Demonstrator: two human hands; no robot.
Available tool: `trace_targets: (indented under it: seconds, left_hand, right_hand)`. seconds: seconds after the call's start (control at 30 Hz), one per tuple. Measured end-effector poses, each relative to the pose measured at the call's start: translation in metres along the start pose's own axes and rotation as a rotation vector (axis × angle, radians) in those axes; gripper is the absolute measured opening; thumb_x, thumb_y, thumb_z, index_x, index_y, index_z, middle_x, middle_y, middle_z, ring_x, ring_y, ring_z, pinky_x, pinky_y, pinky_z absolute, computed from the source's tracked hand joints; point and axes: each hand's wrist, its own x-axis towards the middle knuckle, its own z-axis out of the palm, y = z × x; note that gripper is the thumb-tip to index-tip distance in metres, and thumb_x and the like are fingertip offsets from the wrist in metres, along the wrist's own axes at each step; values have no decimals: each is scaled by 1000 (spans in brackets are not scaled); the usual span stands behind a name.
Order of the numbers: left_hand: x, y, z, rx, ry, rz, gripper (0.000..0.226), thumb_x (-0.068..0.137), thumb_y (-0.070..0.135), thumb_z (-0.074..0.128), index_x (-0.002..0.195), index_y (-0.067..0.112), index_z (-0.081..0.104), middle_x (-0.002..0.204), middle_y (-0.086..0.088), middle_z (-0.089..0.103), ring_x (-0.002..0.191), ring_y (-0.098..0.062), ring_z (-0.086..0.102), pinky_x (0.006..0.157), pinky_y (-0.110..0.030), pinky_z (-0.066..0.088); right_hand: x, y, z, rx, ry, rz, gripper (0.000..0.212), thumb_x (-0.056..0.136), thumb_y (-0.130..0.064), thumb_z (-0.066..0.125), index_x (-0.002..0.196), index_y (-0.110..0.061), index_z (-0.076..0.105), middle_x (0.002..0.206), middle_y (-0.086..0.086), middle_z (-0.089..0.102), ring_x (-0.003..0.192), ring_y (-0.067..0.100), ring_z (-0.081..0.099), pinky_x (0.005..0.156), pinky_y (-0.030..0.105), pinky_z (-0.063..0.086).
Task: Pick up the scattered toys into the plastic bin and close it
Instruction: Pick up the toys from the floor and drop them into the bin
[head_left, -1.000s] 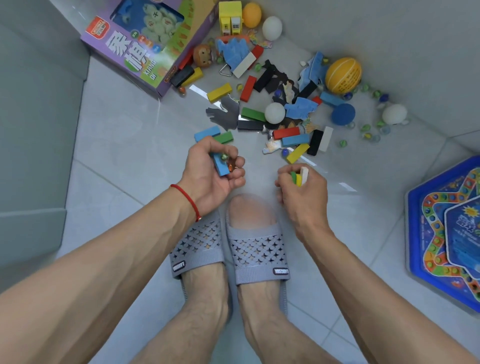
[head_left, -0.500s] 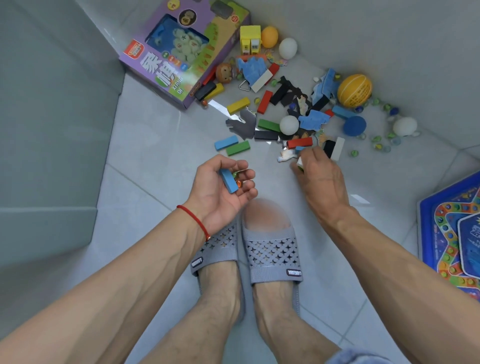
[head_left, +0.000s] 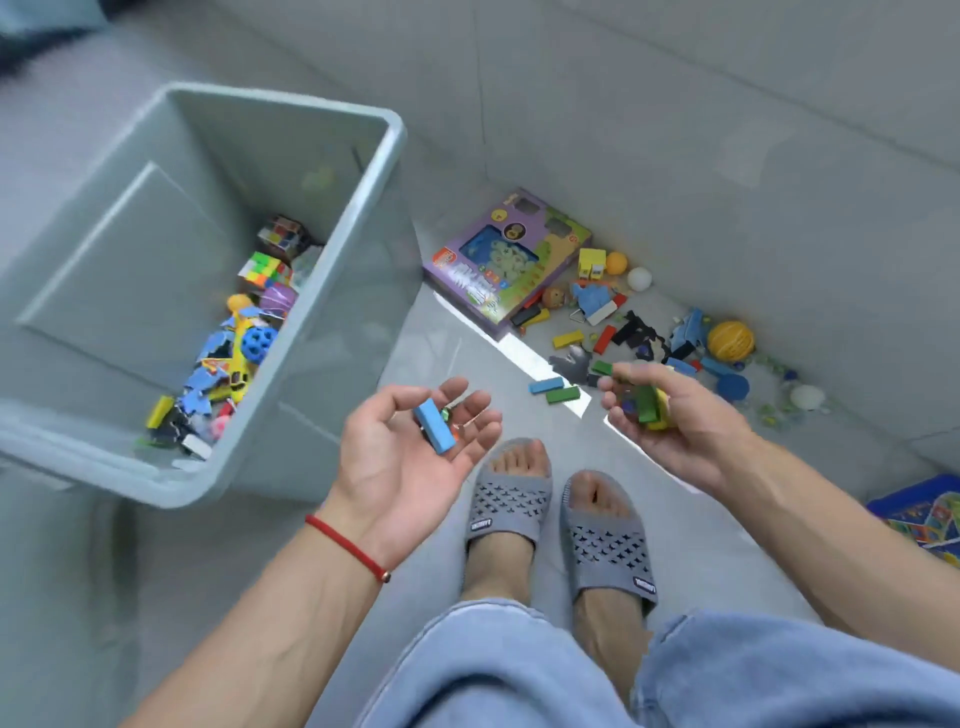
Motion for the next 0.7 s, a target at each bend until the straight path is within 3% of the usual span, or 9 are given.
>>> trace_targets:
  seconds: [0.1, 0.17, 0.23, 0.3, 0.37, 0.43, 0.53, 0.63, 0.7]
  left_hand:
    - [-47, 52, -1, 9, 15, 181, 37, 77, 14, 53, 111, -1, 58, 102, -22, 60, 102, -37, 59, 102, -42, 51]
    - [-73, 92, -2, 54, 100, 331, 27, 80, 8, 51, 106, 2, 54, 98, -18, 53, 97, -31, 55, 104, -40, 49]
    - [-92, 129, -6, 135, 242, 448, 6, 84, 4, 47, 88, 7, 51, 90, -11, 45, 86, -25, 48, 100, -34, 48]
    - [-106, 164, -11, 209, 382, 525, 13, 85, 2, 48, 74, 10, 47, 85, -9, 43, 76, -24, 47, 85, -32, 50]
    - [-114, 190, -16, 190, 447, 588, 13, 84, 0, 48, 76, 10, 49, 96, -12, 45, 85, -30, 48, 81, -39, 47]
    - [-118, 204, -19, 148, 490, 638, 11, 83, -1, 47, 84, 9, 53, 116, -15, 40, 108, -38, 43, 91, -50, 43]
    - [-118, 197, -17, 269, 522, 725, 17, 69, 7, 54, 86, 5, 54, 100, -9, 46, 104, -35, 47, 92, -52, 46]
    - [-97, 167, -5, 484, 504, 797, 47, 52, 12, 49, 97, 10, 63, 91, -1, 55, 87, -25, 54, 89, -40, 53]
    - [-75, 136, 8, 574, 422, 764, 54, 59, 9, 48, 110, 19, 62, 92, 4, 62, 84, -16, 60, 89, -46, 58]
  right_hand:
    - [-31, -27, 80, -139, -157, 47, 28, 90, -17, 68, 111, 1, 62, 97, 17, 63, 87, 25, 64, 82, 33, 62]
    - [-42, -38, 140, -200, -203, 82, 39, 95, -28, 62, 114, 6, 61, 98, 20, 59, 92, 30, 62, 78, 43, 63]
    - [-49, -41, 201, -238, -264, 93, 51, 98, -35, 55, 122, 10, 53, 107, 20, 52, 100, 33, 55, 76, 51, 62]
    - [-54, -40, 256, -249, -337, 69, 58, 98, -37, 54, 131, 10, 46, 117, 22, 50, 106, 35, 55, 83, 56, 59]
    - [-62, -36, 299, -288, -407, 37, 49, 99, -39, 49, 120, 5, 51, 136, 30, 48, 117, 40, 58, 99, 59, 50]
    - [-68, -30, 328, -313, -416, 16, 60, 99, -42, 47, 130, 9, 42, 150, 34, 32, 128, 46, 49, 107, 59, 42]
    - [-65, -27, 331, -375, -393, 35, 77, 98, -46, 46, 145, 13, 29, 150, 39, 28, 142, 52, 29, 109, 61, 38]
    - [-56, -41, 284, -657, -287, 35, 70, 100, -56, 38, 132, 5, 51, 134, 32, 48, 122, 46, 51, 104, 59, 44]
    - [-54, -65, 232, -837, -169, -27, 74, 101, -62, 31, 124, 2, 60, 123, 24, 59, 109, 38, 60, 99, 54, 50]
